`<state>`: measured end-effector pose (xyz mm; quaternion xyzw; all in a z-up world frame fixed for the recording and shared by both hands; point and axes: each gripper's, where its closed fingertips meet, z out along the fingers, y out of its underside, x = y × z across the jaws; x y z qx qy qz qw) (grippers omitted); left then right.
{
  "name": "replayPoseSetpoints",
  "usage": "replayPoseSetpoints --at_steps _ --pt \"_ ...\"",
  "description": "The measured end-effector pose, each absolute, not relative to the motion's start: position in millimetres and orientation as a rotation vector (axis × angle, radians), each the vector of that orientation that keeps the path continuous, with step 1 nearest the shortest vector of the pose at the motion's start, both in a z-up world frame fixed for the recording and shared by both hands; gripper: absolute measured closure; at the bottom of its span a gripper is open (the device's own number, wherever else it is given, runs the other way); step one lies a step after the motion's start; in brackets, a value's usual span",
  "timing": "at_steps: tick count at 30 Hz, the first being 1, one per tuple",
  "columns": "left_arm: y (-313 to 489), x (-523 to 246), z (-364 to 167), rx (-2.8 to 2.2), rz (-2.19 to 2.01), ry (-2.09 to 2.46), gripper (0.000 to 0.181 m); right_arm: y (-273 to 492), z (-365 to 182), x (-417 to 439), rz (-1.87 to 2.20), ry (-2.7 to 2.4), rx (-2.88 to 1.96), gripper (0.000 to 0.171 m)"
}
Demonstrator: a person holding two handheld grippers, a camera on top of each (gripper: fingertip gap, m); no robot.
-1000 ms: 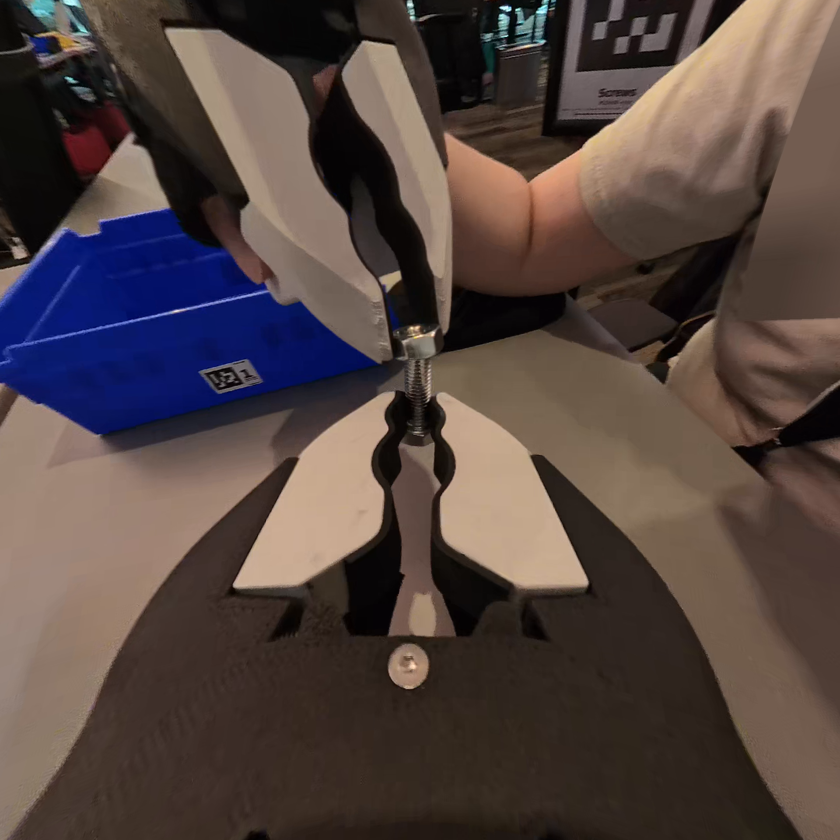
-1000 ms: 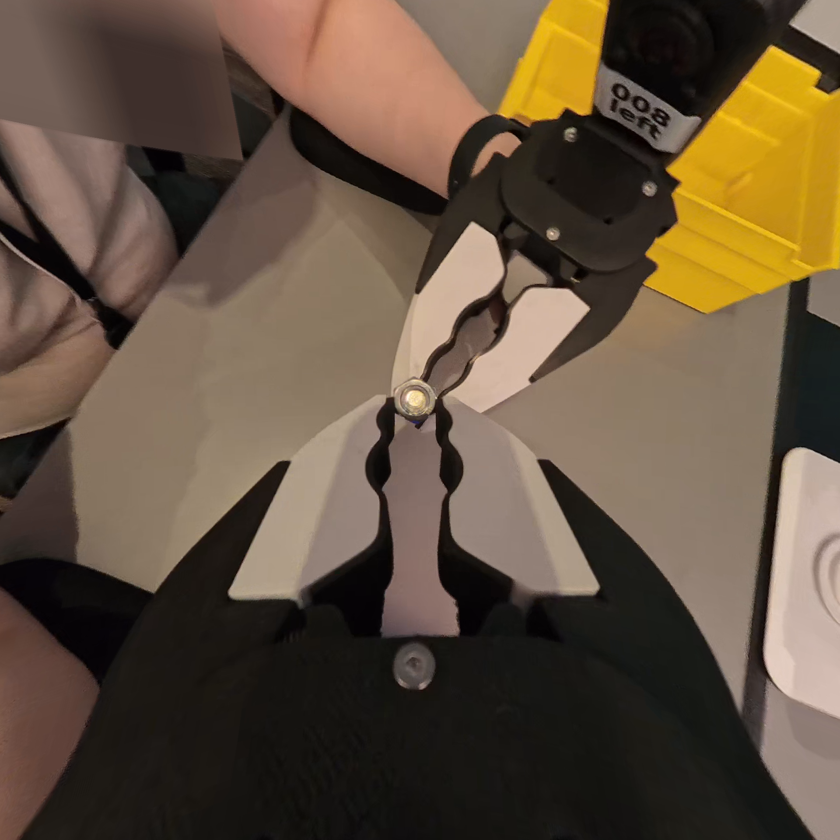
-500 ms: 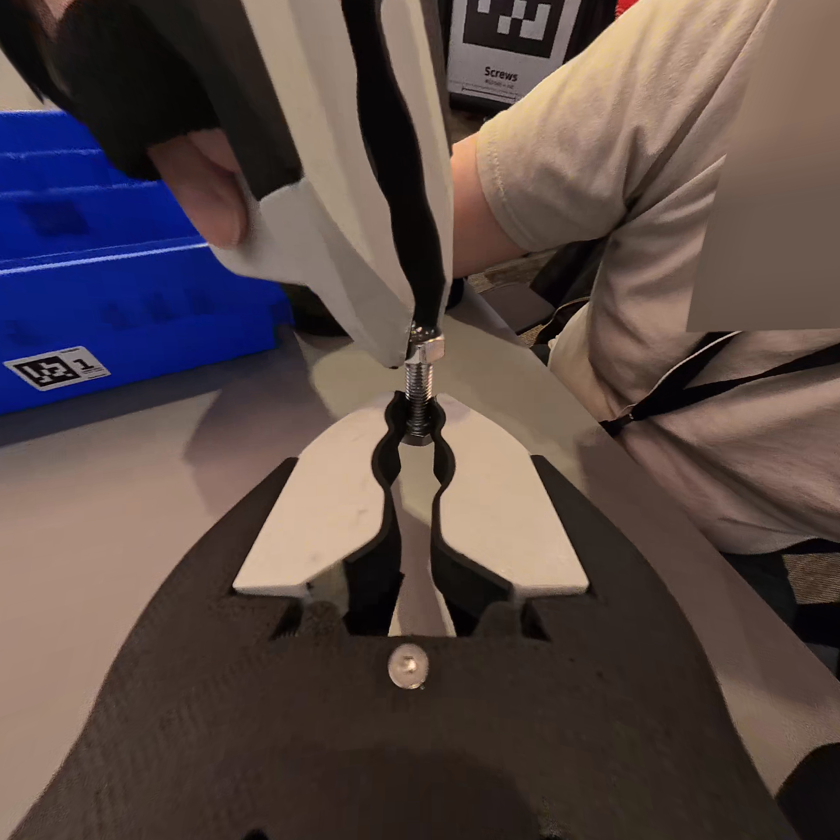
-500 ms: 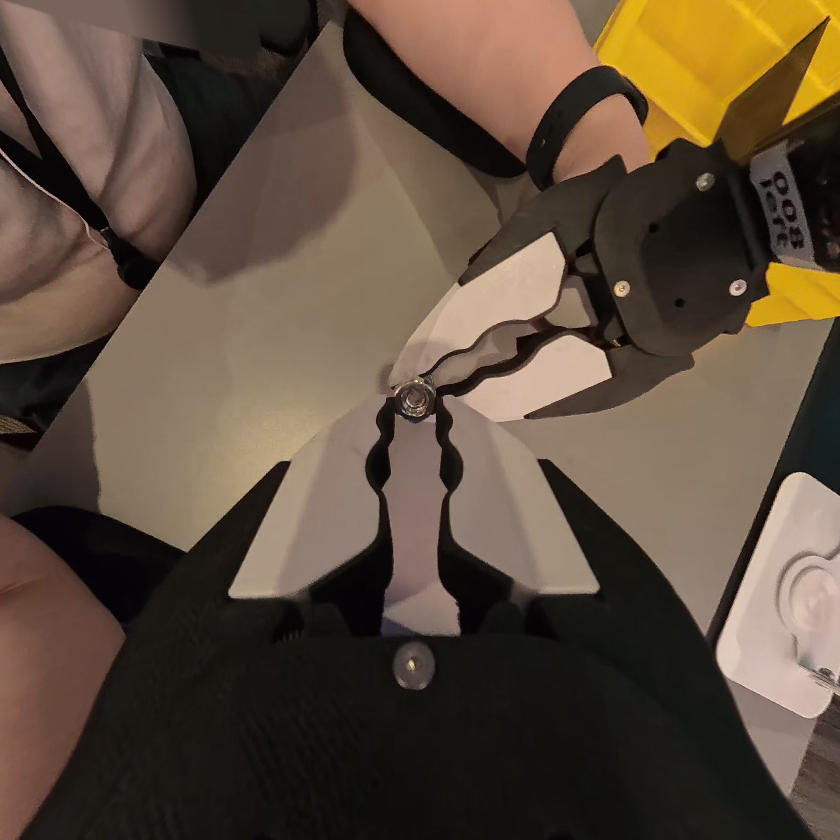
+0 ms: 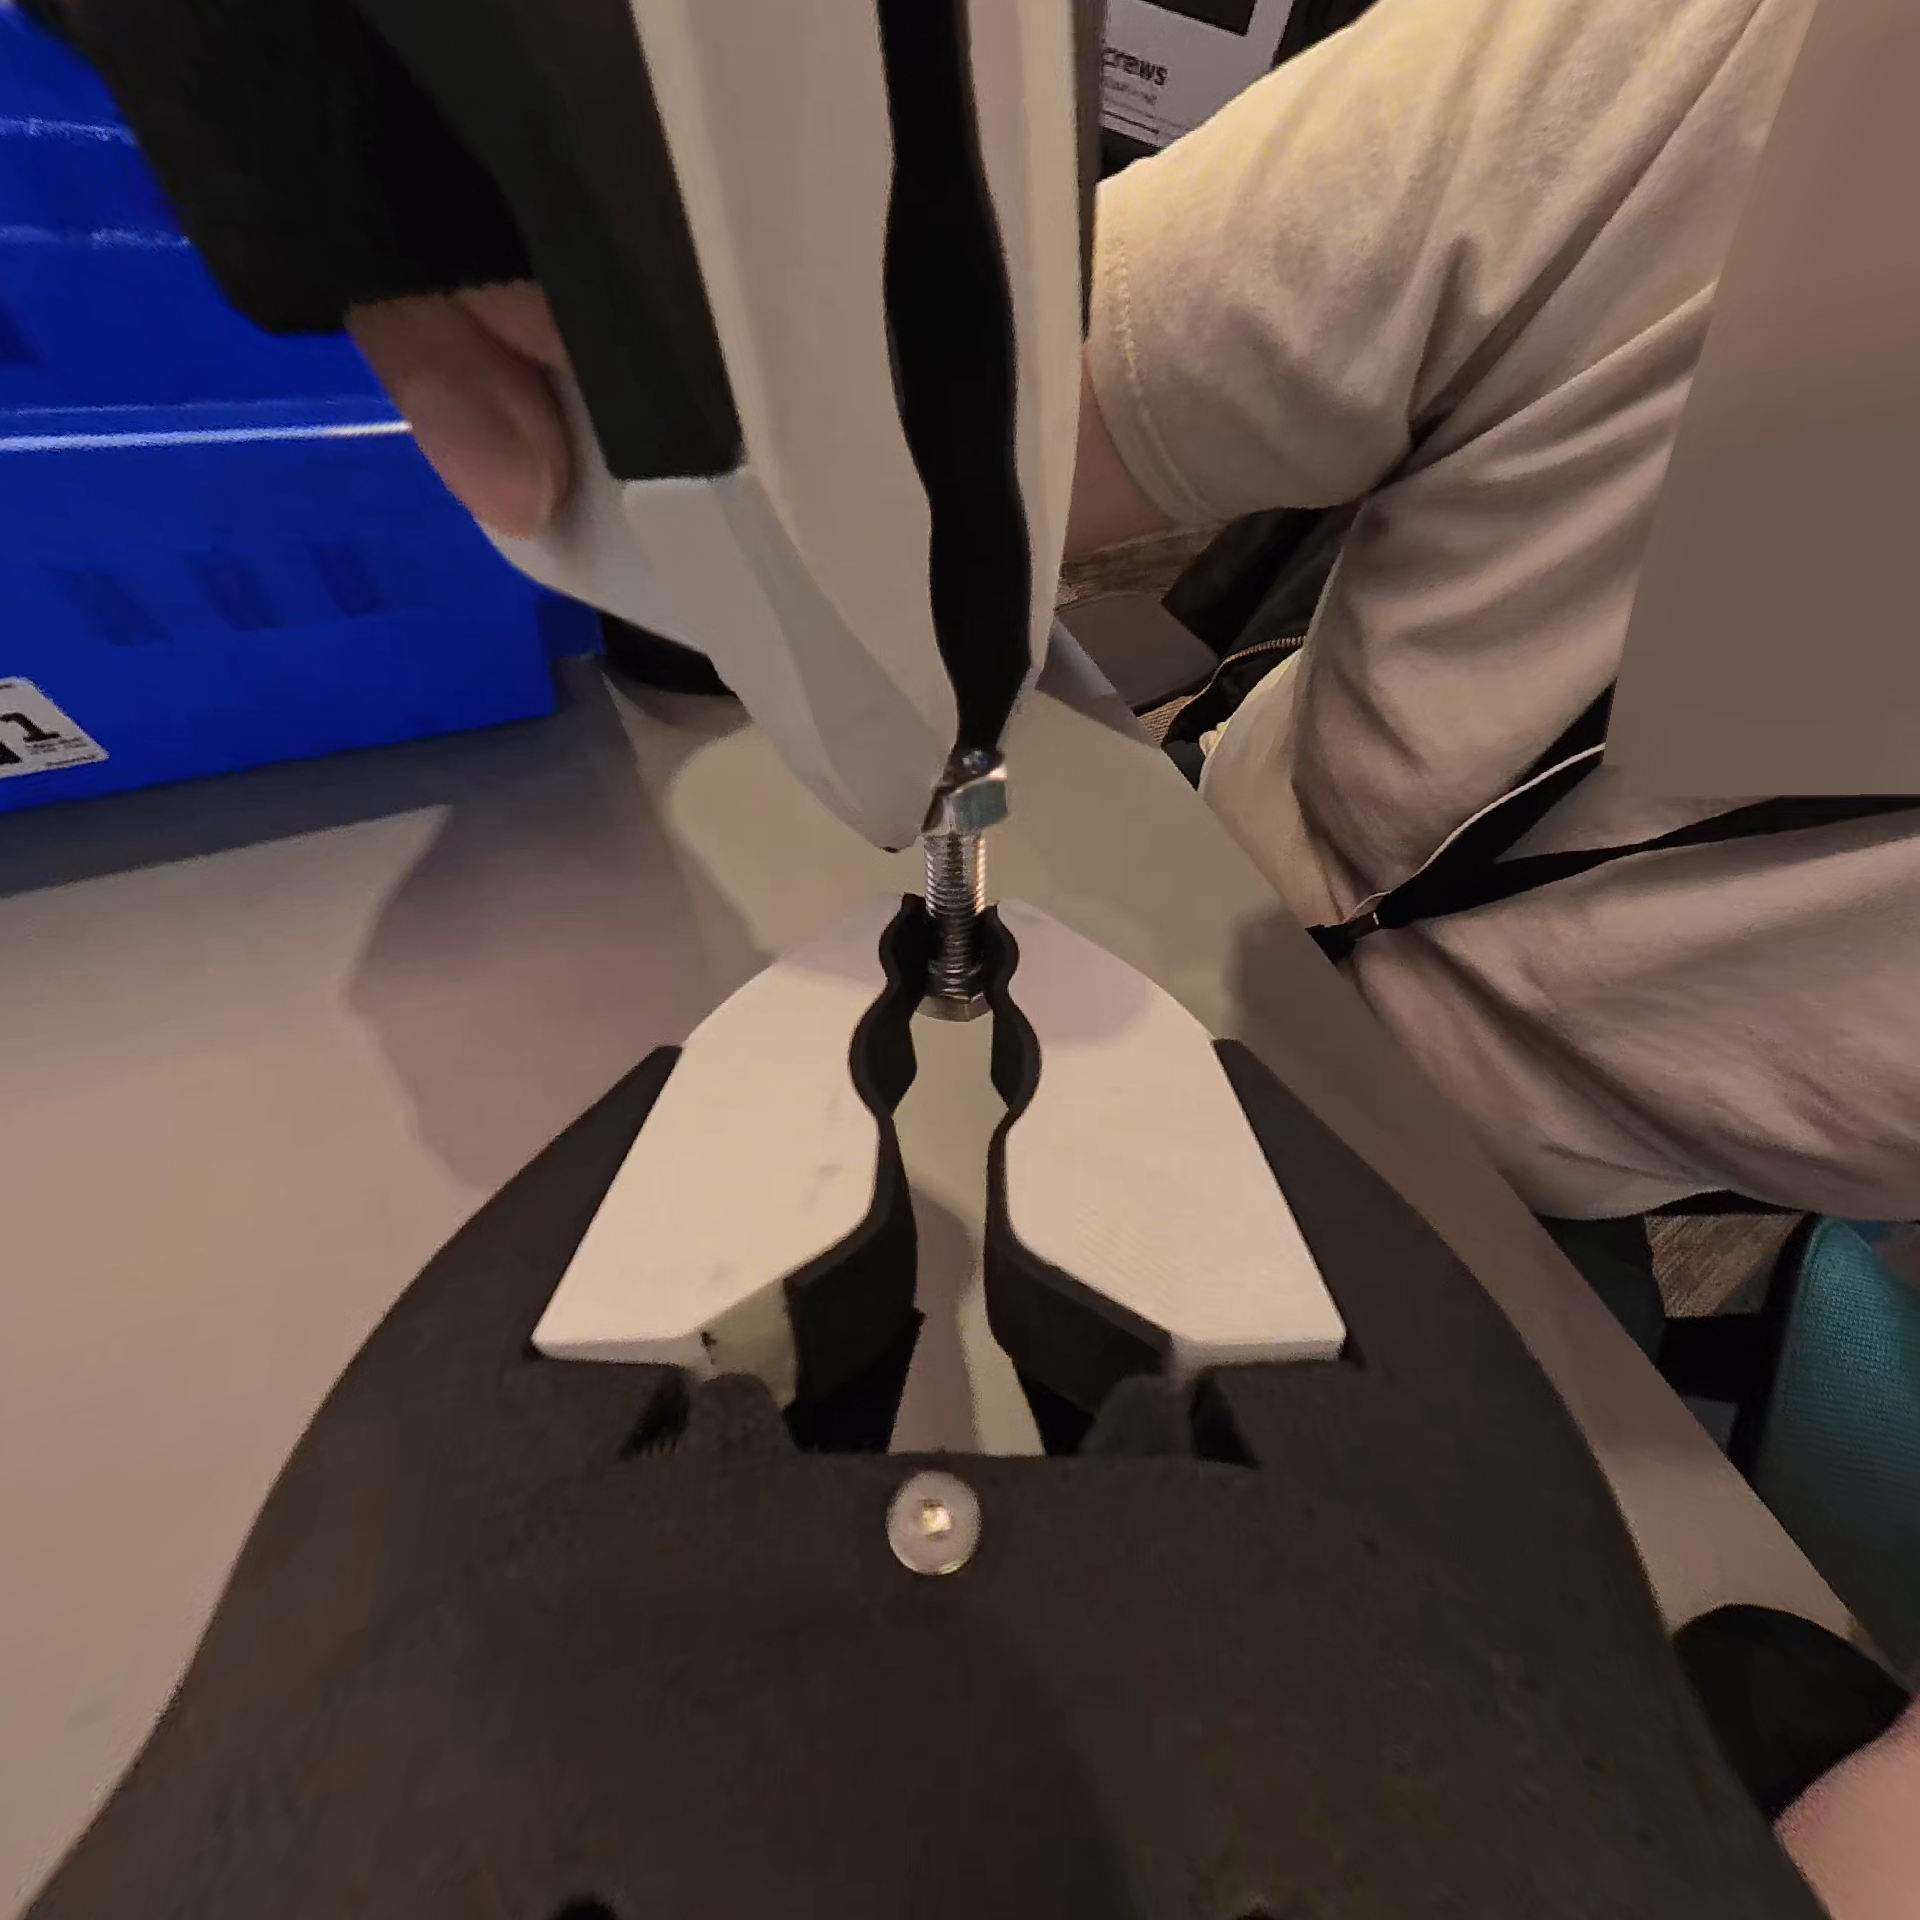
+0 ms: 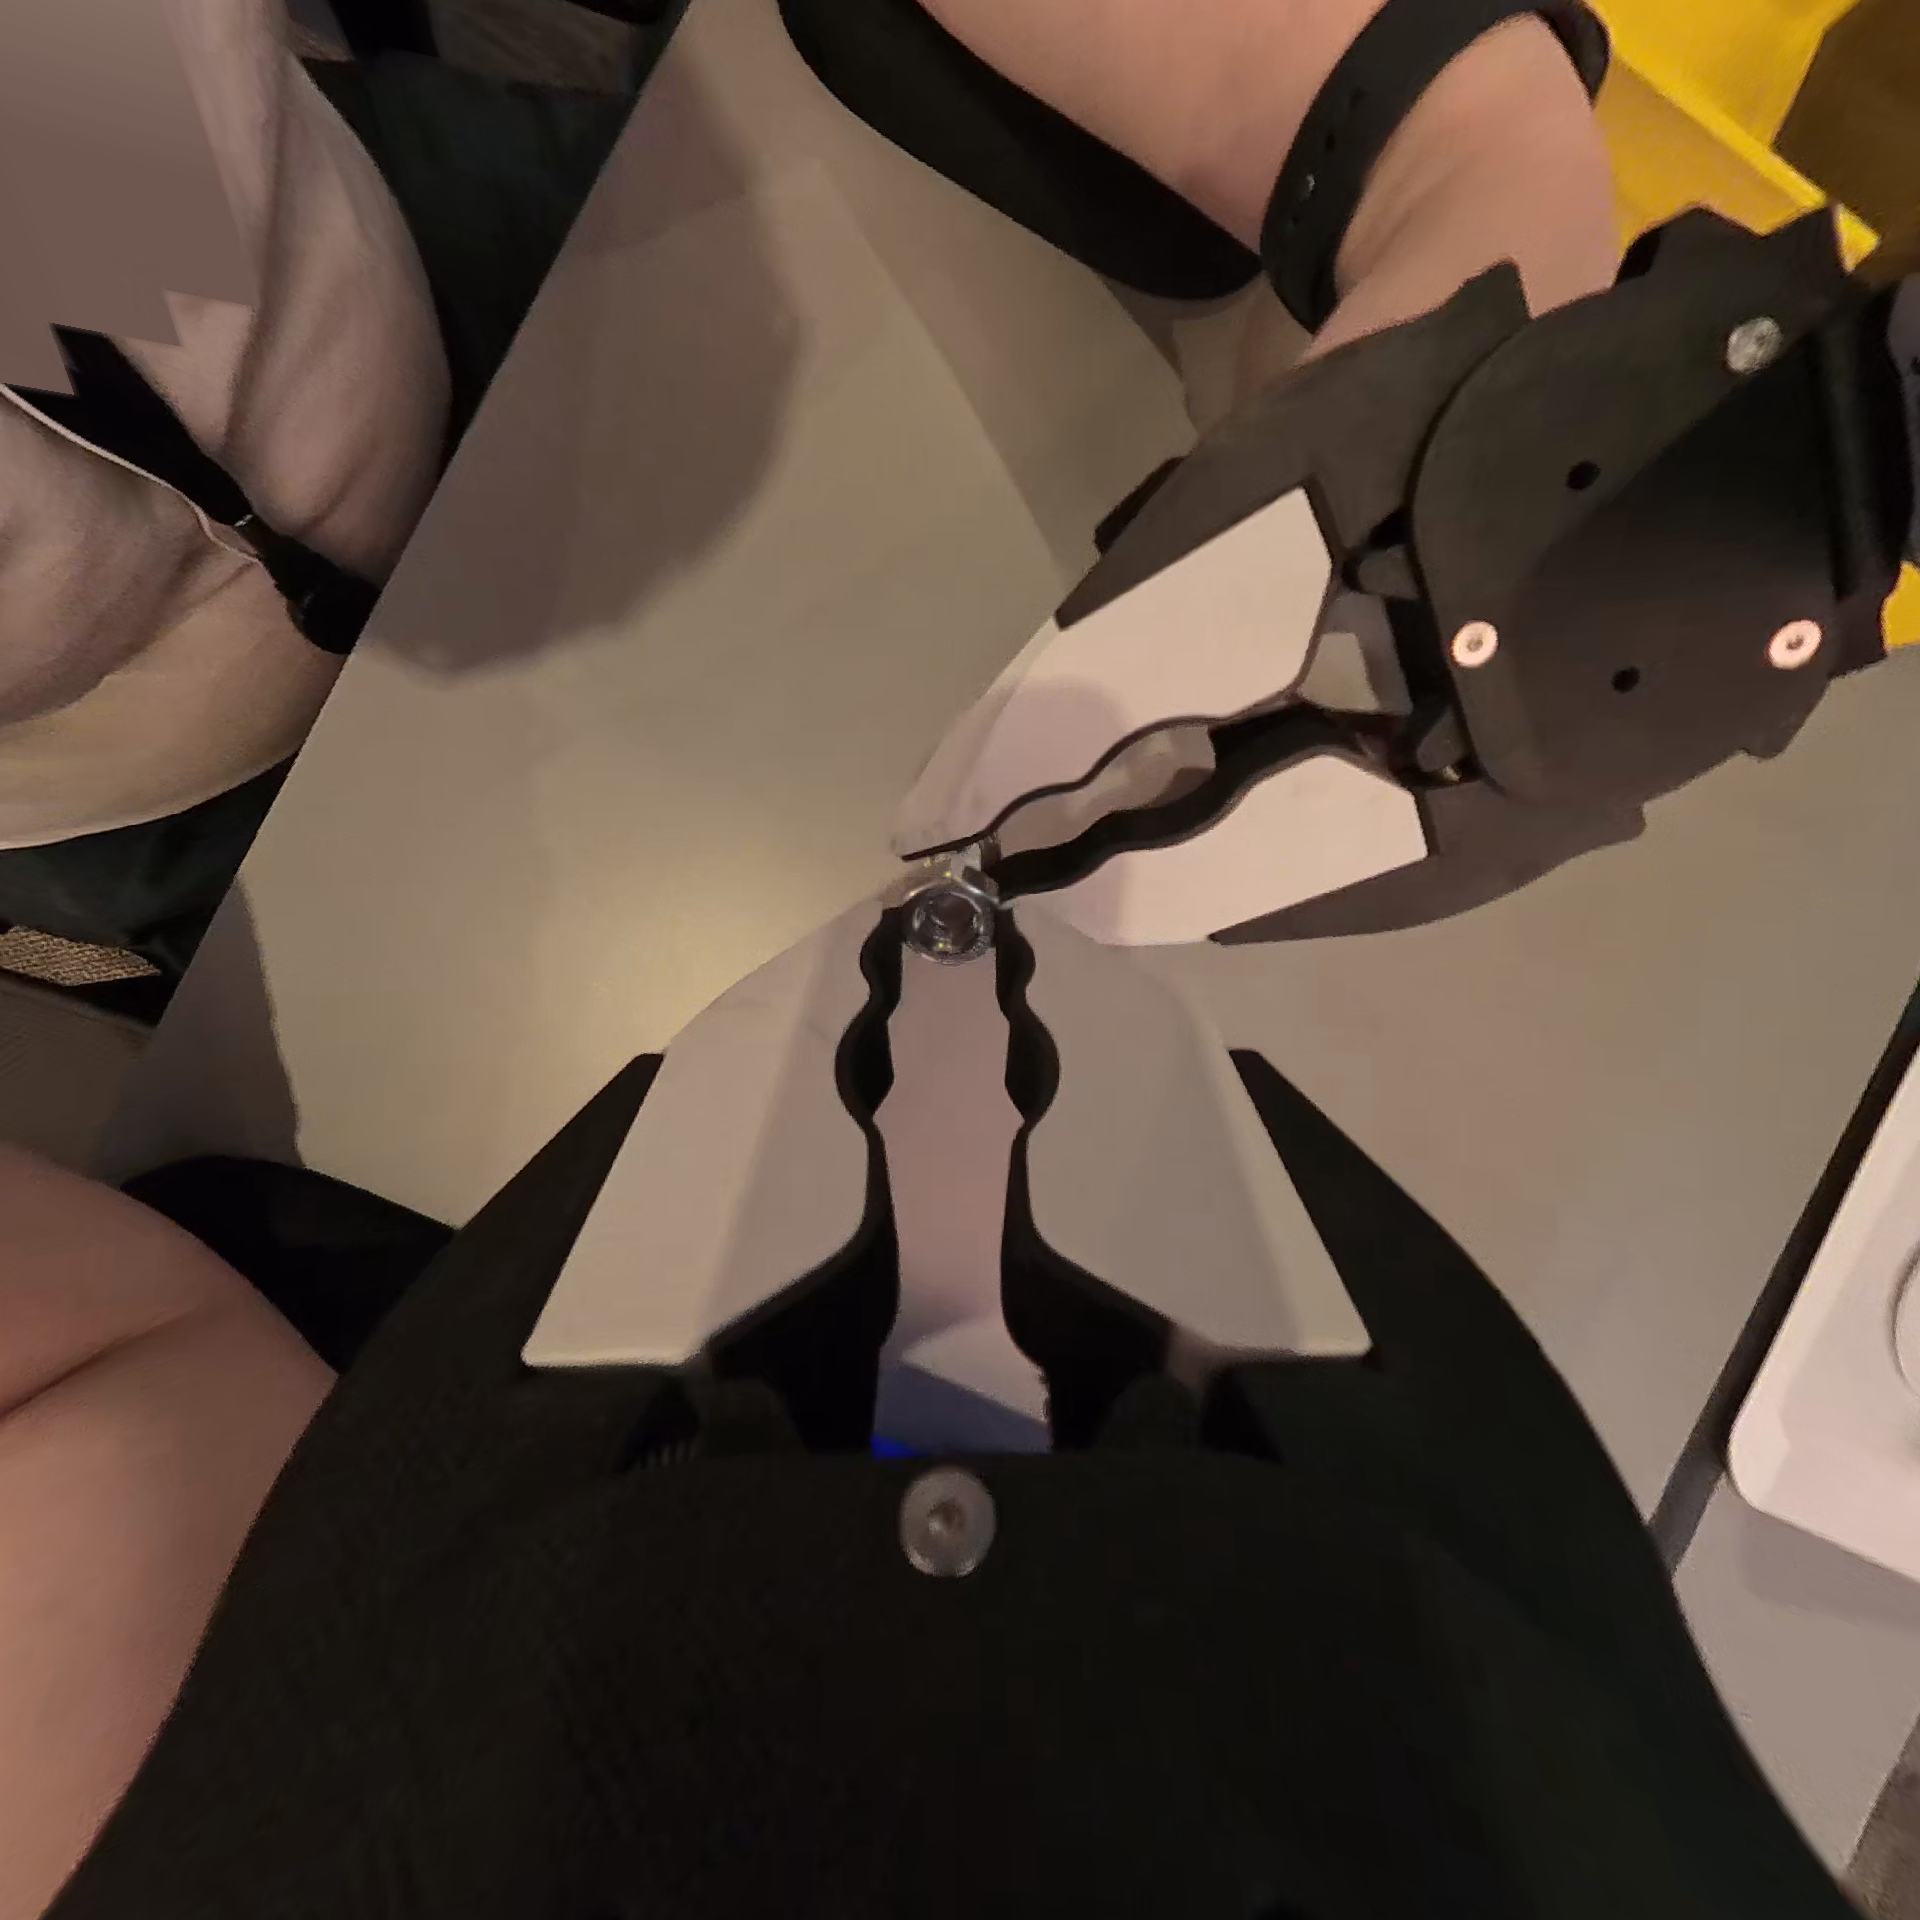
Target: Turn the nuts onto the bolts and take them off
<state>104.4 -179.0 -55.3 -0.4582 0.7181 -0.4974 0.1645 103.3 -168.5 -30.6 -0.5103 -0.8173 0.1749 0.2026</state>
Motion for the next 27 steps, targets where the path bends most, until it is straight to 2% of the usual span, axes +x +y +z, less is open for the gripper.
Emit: replayPoseSetpoints --at_steps 7,15,23,27 --pt "-152.3 107.7 -61.2 -1.501 -1.337 1.936 0.172 -141.6 -36.5 106.8 0.453 -2.124 -1.722 0.153" --pt "-112.3 107.9 -66.3 -1.679 -1.112 1.775 0.172 -104.6 -40.4 106.7 0.662 -1.837 -2.031 0.153" --pt "-80.3 101.3 -51.8 -1.718 -1.008 1.596 0.172 -74.6 -14.7 96.7 0.744 -1.654 -1.874 0.153" --pt "-25.9 70.8 -14.8 -1.777 -0.829 1.237 0.172 -44.4 12.6 85.1 0.827 -1.373 -1.787 0.153"
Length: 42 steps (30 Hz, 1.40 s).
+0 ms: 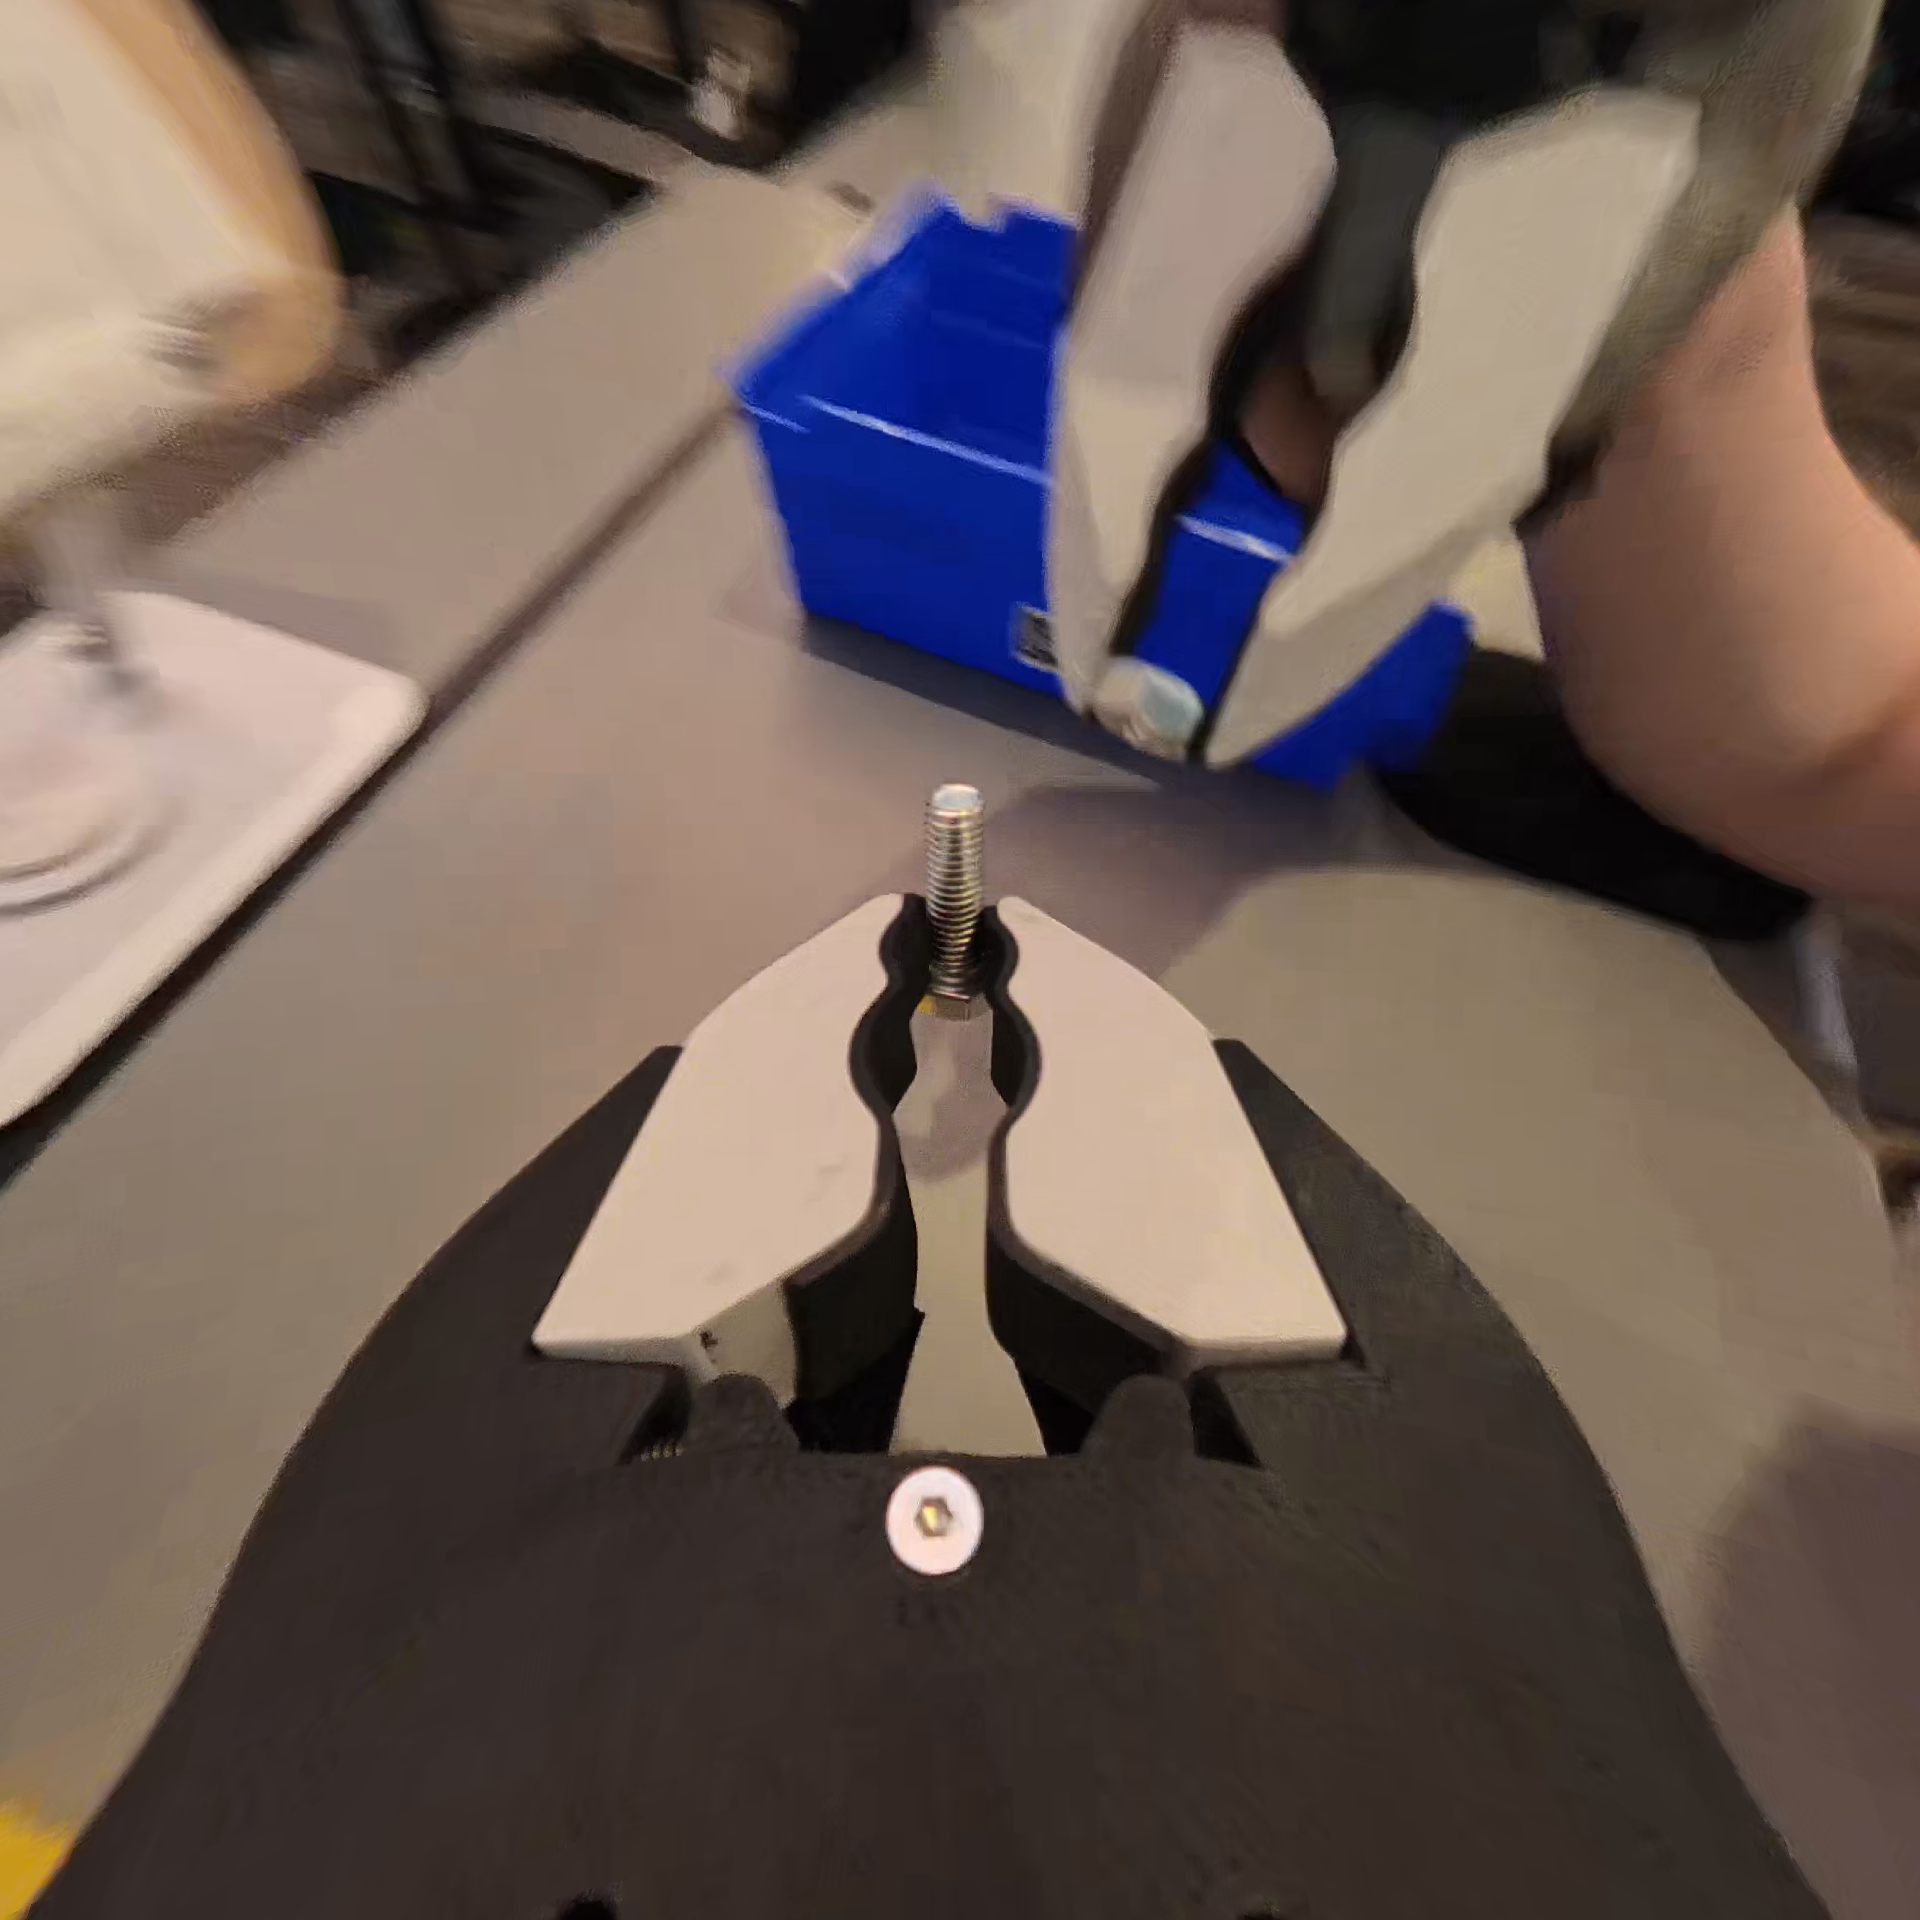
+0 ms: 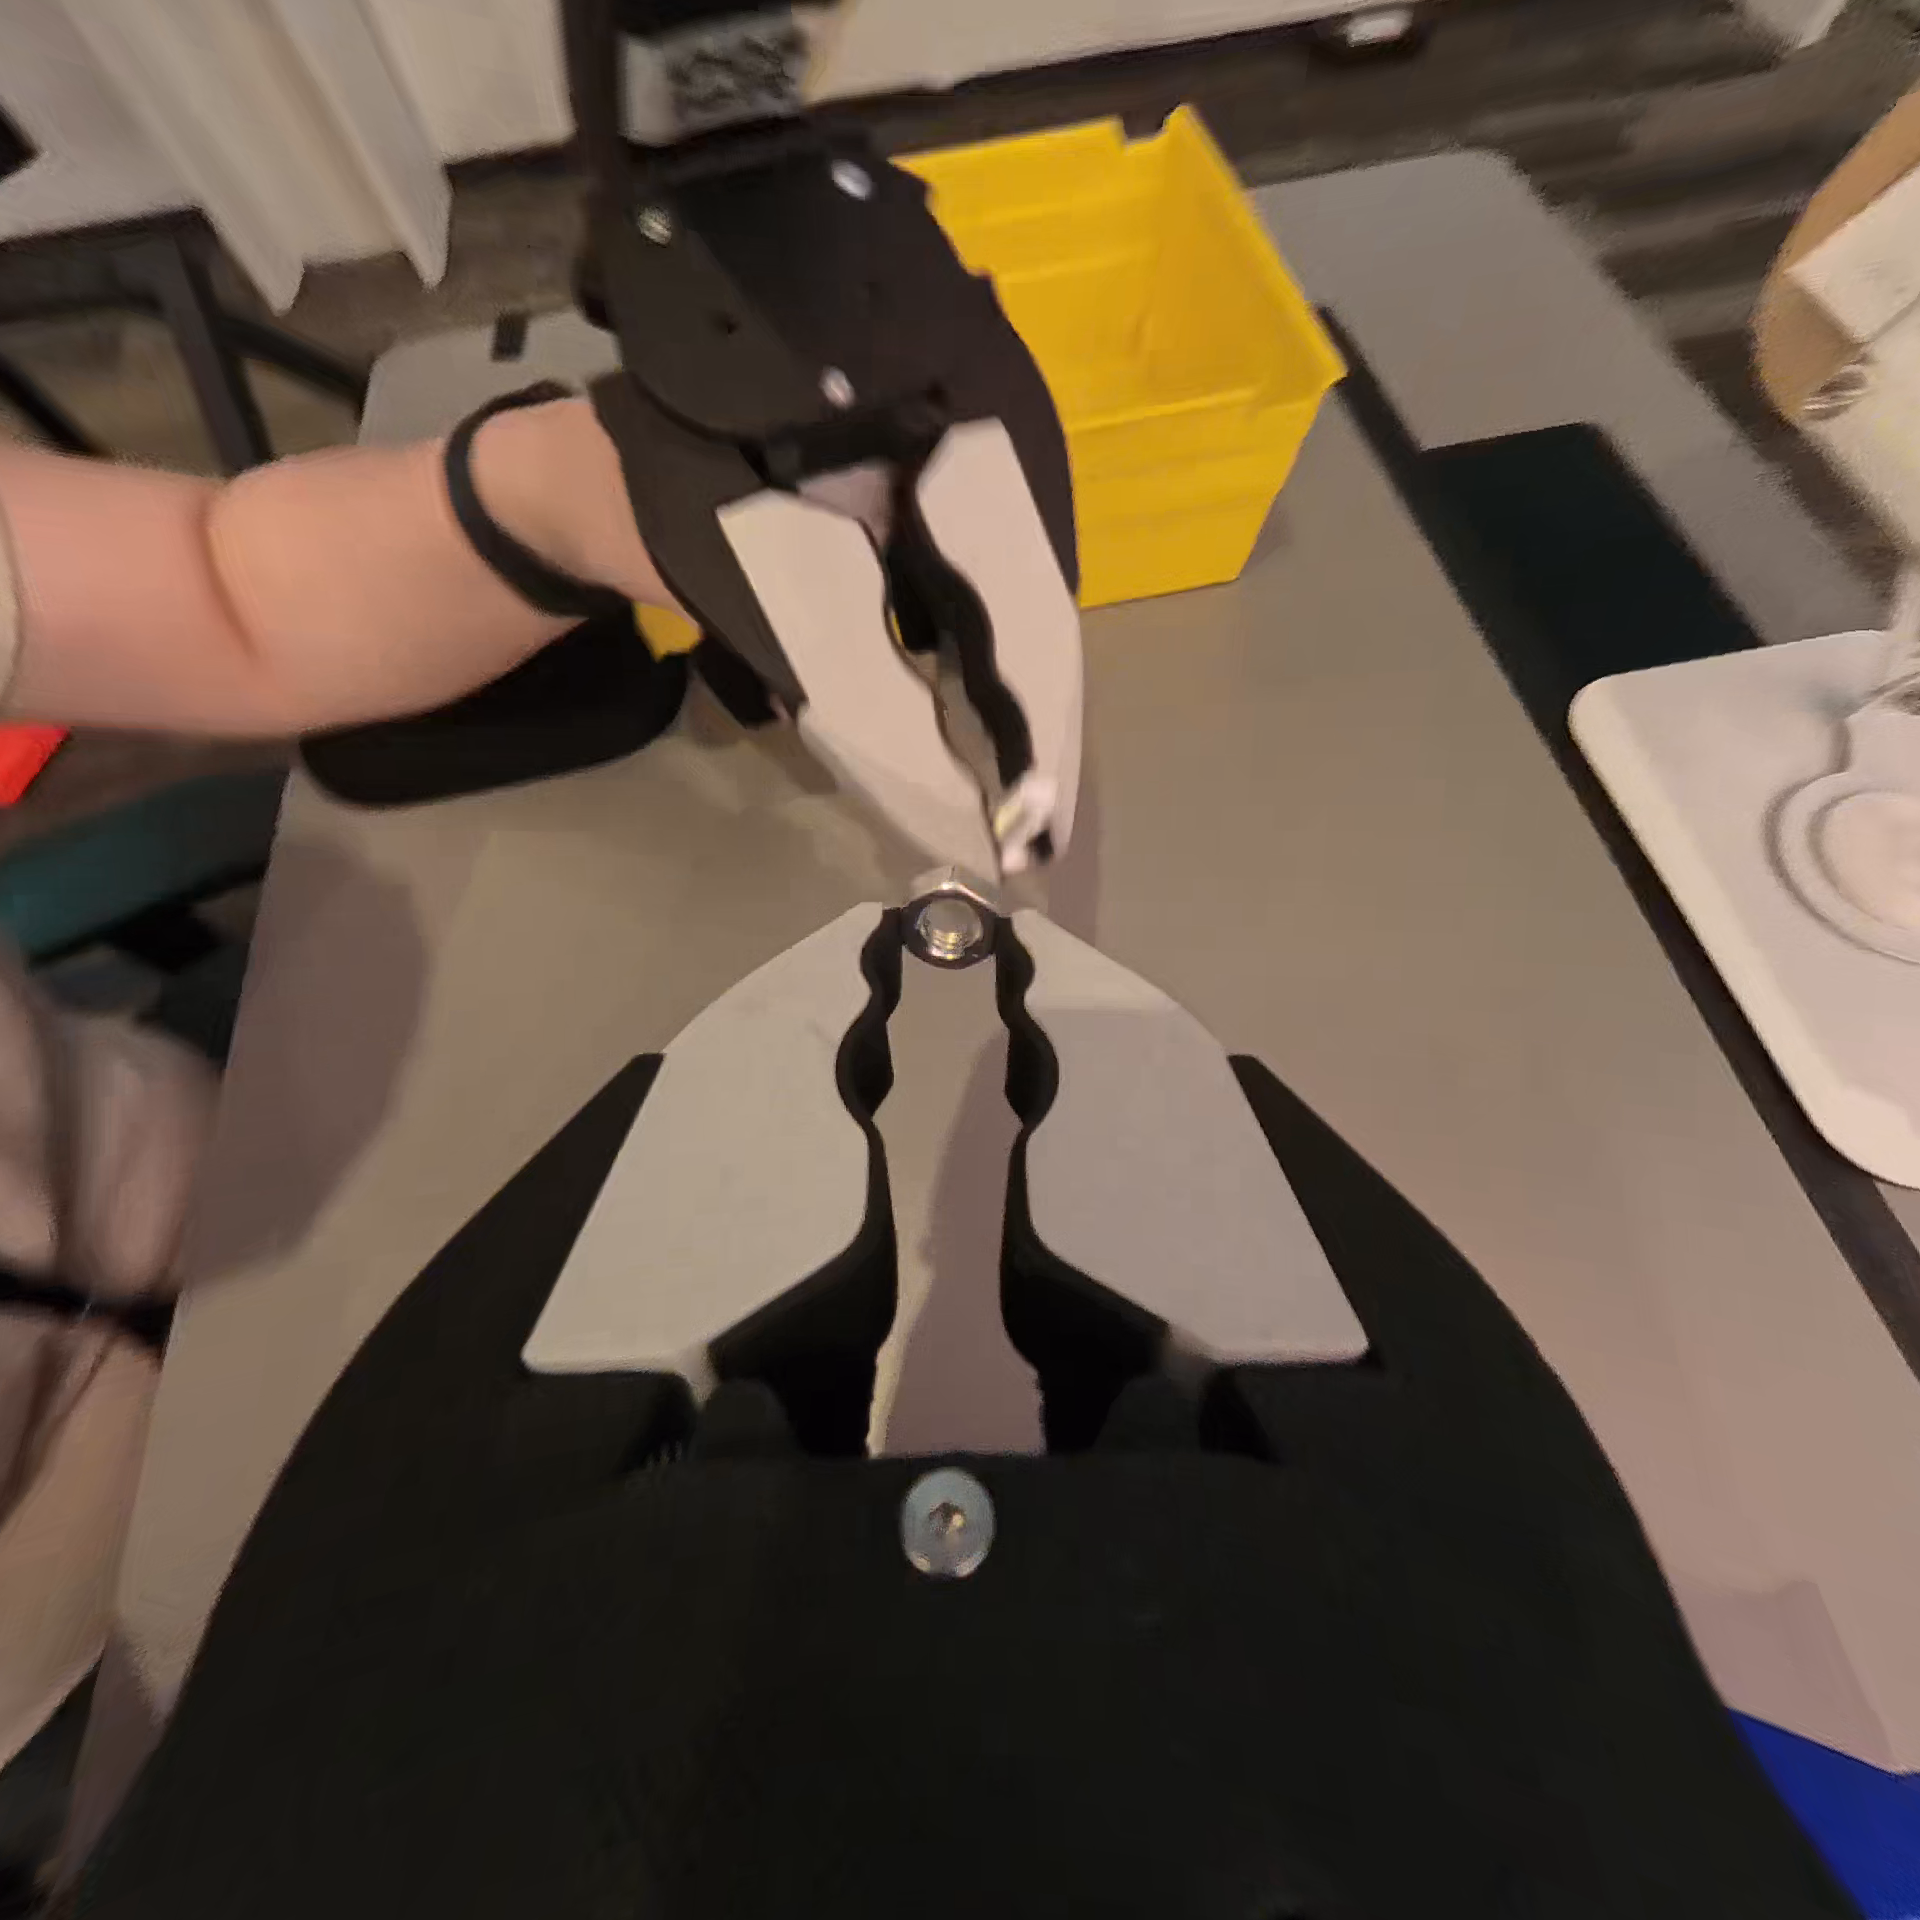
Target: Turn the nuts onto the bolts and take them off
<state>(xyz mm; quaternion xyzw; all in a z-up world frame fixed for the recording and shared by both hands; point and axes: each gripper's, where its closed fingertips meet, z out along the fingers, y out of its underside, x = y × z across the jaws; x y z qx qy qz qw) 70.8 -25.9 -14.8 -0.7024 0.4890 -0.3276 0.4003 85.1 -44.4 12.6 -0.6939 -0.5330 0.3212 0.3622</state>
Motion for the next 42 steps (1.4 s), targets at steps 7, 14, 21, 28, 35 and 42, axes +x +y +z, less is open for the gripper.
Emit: replayPoseSetpoints --at_steps 7,14,21,28,35,42 --pt "0.4 -8.2 92.8 -1.571 -0.830 0.709 0.172 -74.5 -99.1 20.9 0.720 -1.736 -1.912 0.153" --pt "-17.2 -30.7 129.3 -1.479 -0.782 0.694 0.172 -92.5 -149.8 -9.1 0.690 -1.835 -1.917 0.153" --pt "-23.4 -19.5 126.9 -1.483 -0.782 0.749 0.172 -94.4 -156.5 -21.4 0.768 -1.819 -1.785 0.152" --pt "-23.5 -16.6 123.6 -1.495 -0.786 0.765 0.172 -95.5 -153.9 -23.2 0.814 -1.803 -1.626 0.148" --pt "-25.0 -14.6 123.6 -1.493 -0.796 0.775 0.172 -92.0 -152.3 -22.7 0.781 -1.792 -1.592 0.146" --pt "-25.1 -9.9 118.6 -1.507 -0.788 0.802 0.172 -93.6 -153.8 -23.0 0.809 -1.802 -1.611 0.149"
